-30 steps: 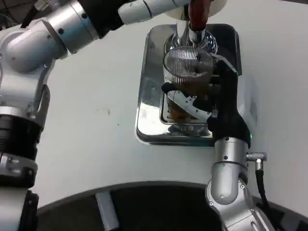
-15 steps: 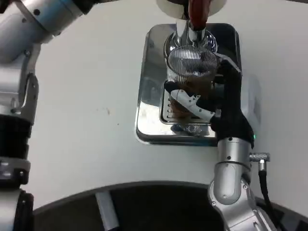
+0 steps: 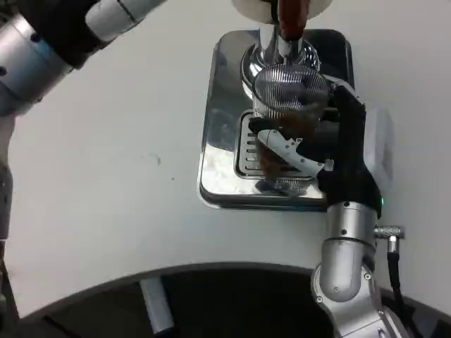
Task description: Grasp the cup under the faucet to collect the drink, then remove the cup.
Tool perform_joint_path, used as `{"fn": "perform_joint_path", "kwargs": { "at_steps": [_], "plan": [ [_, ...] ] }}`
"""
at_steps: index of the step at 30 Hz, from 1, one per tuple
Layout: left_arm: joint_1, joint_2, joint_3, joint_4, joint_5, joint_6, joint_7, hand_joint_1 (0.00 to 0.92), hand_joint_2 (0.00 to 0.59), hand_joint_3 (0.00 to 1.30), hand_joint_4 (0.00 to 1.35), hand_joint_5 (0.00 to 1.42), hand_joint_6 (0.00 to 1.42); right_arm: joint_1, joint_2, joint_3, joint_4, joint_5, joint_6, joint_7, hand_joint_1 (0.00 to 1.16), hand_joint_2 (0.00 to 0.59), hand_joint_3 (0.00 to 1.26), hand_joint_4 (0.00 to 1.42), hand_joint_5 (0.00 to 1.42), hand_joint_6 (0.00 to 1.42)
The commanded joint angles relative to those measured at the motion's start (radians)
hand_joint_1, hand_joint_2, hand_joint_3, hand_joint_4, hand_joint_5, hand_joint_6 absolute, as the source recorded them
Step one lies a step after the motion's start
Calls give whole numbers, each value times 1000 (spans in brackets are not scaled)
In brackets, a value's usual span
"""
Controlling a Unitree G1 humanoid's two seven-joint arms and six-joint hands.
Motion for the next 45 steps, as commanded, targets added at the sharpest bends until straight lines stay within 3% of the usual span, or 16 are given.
{"fn": "perform_joint_path", "kwargs": {
  "at_steps": [1,7,19,30,45],
  "plan": [
    [118,35,37,-88,-28,31,11,0,130,219,215,288,284,45,-2,-6,-45,5,-8,0,1027,149,631,715,897,858],
    [224,47,76,-153,-43,65,25,0,131,228,230,298,292,63,-4,-4,-77,4,-13,0,1023,138,660,747,929,913],
    [384,56,140,-232,-33,49,64,0,130,232,232,307,296,97,-4,-5,-146,1,-18,4,1022,124,701,809,984,990],
    [480,54,164,-229,-26,43,89,0,130,240,232,301,298,210,-12,-12,-313,-3,-12,46,1012,110,747,856,1038,1067],
    [611,75,160,-223,71,-1,126,0,131,223,208,262,238,403,-38,-23,-548,1,-5,166,1011,110,797,917,1098,1164]
  ]
}}
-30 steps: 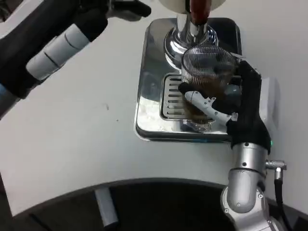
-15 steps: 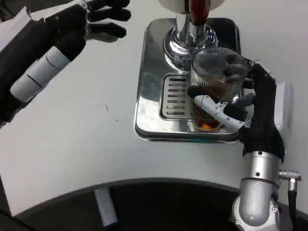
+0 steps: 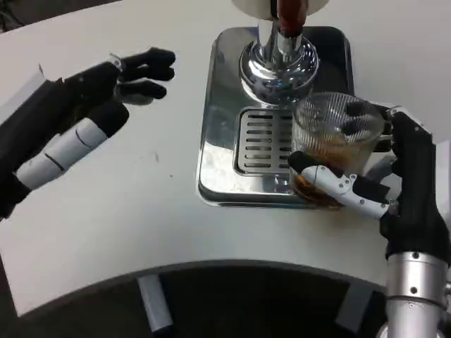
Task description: Grasp the cup under the faucet to collect the drink, then remove the cup.
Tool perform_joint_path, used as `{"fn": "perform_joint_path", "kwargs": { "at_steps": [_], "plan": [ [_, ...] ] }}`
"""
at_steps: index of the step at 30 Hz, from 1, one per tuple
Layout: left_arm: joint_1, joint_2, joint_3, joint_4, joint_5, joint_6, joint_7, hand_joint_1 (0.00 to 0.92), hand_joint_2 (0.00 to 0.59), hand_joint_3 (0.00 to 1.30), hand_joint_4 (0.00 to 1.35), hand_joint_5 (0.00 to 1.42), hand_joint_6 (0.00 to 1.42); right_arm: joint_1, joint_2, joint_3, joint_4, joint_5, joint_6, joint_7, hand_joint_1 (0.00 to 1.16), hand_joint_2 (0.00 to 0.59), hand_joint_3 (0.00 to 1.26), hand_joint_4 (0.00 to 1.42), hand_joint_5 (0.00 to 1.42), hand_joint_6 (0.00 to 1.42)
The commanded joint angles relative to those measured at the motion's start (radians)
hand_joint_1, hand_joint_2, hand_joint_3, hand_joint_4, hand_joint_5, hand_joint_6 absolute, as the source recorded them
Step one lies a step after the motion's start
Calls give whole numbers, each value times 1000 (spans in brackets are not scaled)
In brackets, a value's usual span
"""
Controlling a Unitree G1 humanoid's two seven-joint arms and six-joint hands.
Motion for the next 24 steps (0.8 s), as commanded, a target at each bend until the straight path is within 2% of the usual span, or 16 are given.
{"fn": "perform_joint_path", "kwargs": {
  "at_steps": [1,8,14,24],
  "plan": [
    [47,15,5,-2,20,-21,21,0,131,223,206,262,237,39,3,-1,-72,2,-16,19,1011,110,797,917,1098,1165],
    [111,30,-4,-26,107,-55,52,0,131,219,198,237,207,74,11,7,-125,7,-32,39,1011,107,808,929,1100,1170],
    [157,53,-14,-60,181,-65,65,0,131,180,111,142,137,128,23,37,-215,13,-43,71,1011,110,823,941,1123,1205],
    [226,74,-23,-165,245,-36,81,0,132,132,35,80,94,201,28,69,-344,26,-47,128,1012,100,846,962,1138,1244]
  ]
}}
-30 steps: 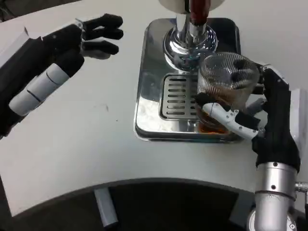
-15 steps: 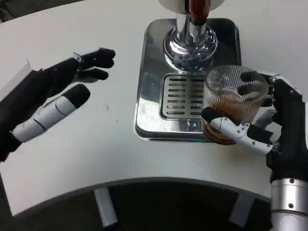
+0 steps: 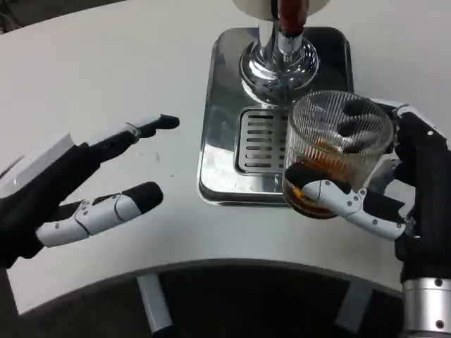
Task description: Grasp the cup under the faucet to collect the drink, then remove the cup.
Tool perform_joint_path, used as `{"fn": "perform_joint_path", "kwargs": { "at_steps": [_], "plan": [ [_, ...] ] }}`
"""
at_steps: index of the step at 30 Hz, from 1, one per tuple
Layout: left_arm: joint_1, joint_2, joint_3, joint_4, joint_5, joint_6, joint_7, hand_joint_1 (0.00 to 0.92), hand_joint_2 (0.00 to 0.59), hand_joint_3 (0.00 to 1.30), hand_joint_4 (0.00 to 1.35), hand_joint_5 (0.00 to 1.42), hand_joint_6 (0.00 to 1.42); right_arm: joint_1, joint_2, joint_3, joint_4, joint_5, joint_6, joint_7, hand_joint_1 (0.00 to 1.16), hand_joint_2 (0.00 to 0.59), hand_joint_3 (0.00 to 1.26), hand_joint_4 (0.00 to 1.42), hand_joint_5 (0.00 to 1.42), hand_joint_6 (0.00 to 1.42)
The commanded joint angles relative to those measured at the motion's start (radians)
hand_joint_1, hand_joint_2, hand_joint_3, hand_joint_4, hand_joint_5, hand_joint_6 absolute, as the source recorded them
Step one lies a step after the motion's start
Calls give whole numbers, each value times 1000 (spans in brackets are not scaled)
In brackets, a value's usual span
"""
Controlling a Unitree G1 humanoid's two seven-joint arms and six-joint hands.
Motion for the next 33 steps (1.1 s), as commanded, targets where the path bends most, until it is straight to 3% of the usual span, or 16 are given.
{"fn": "perform_joint_path", "kwargs": {
  "at_steps": [1,11,13,22,33],
  "plan": [
    [43,25,-7,-57,33,17,17,0,132,122,24,69,86,30,12,18,-79,18,-43,23,1012,100,846,963,1138,1245],
    [140,31,20,-206,71,62,32,0,121,93,0,29,63,80,-14,45,-181,69,-42,132,1015,93,869,983,1151,1268],
    [162,34,28,-240,93,68,37,0,120,80,0,18,54,87,-33,45,-192,79,-53,161,1011,92,871,983,1161,1282],
    [248,28,62,-353,163,105,50,0,119,46,0,0,30,98,-108,20,-201,143,-81,256,1006,91,881,995,1164,1287],
    [319,14,85,-426,226,153,74,0,119,2,0,0,3,107,-150,6,-197,176,-119,309,1003,93,887,1007,1178,1289]
  ]
}}
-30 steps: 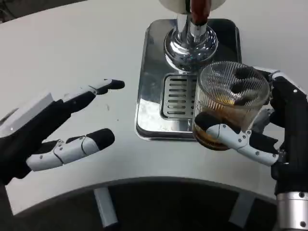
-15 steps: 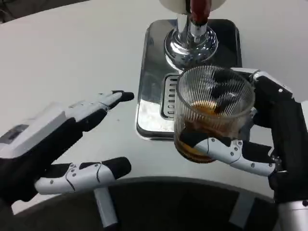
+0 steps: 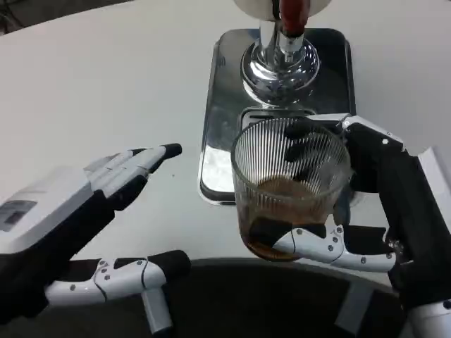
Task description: Grasp the cup under the faucet to collect the drink, then remove the cup.
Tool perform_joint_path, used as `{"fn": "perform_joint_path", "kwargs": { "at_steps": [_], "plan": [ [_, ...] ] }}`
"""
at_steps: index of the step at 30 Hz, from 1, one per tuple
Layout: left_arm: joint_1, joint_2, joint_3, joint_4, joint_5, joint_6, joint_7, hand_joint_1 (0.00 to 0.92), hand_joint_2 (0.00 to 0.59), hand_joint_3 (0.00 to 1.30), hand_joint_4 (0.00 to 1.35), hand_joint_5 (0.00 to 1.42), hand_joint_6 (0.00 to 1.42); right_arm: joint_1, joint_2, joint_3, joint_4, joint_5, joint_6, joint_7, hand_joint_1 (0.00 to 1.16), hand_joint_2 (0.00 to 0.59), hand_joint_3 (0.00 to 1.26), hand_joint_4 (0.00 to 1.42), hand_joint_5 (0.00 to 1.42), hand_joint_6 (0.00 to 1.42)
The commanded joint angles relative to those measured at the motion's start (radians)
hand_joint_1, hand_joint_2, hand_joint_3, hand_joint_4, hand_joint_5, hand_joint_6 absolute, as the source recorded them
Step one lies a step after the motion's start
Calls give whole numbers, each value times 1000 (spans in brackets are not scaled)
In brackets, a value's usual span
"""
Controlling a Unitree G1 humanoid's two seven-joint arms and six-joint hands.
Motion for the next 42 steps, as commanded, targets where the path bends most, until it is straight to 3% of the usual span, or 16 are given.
{"fn": "perform_joint_path", "kwargs": {
  "at_steps": [1,19,42],
  "plan": [
    [42,-7,13,-31,32,17,20,0,119,0,0,0,1,13,-12,-9,-29,33,-60,19,1002,94,889,1008,1178,1289],
    [95,-8,-8,-68,47,-3,17,0,115,0,0,0,0,88,-21,-8,-52,47,-89,38,999,99,897,1020,1194,1306],
    [128,-3,-12,-68,40,-39,12,0,113,0,0,0,0,97,-26,-10,-63,52,-84,70,998,99,906,1028,1205,1323]
  ]
}}
